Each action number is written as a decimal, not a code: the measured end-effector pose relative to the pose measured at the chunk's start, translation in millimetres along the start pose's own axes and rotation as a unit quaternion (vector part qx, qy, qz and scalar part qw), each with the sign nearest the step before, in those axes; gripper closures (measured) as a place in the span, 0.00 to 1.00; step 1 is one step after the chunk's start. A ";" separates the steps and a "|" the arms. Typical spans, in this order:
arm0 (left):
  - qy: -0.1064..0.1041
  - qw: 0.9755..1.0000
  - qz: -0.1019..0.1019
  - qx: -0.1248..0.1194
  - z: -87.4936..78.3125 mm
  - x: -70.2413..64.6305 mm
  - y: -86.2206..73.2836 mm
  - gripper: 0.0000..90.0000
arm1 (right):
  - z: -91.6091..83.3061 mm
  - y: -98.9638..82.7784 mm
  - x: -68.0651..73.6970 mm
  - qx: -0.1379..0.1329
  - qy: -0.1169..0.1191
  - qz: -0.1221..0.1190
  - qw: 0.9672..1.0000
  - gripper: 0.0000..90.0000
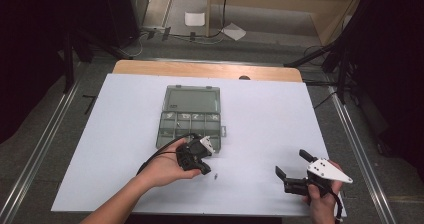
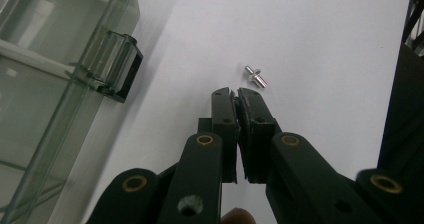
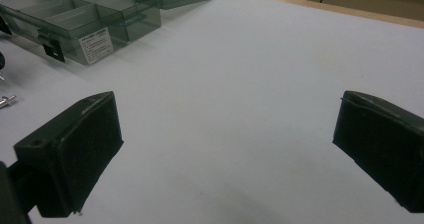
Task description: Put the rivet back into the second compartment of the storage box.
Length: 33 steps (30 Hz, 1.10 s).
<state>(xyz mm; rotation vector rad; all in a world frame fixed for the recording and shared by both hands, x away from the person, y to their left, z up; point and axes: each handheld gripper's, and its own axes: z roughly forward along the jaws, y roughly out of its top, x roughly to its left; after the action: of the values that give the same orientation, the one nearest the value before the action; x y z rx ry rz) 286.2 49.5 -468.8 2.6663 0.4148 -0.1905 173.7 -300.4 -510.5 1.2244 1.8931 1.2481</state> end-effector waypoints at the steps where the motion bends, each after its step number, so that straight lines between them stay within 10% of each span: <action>1: 0.001 1.000 -0.002 -0.002 -1.0 0.1 -0.2 0.96 | 0.0 0.0 0.1 0.000 0.001 0.001 1.000 0.00; 33: 0.026 0.999 -0.027 -0.034 -34.5 13.1 -8.7 0.96 | 0.5 0.3 0.6 0.000 0.001 -0.001 1.000 0.00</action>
<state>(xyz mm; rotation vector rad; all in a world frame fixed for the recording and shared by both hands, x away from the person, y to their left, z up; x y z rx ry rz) 298.2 75.4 -443.9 2.5990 0.5012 -0.1209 174.0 -299.6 -510.4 1.2210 1.8956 1.2487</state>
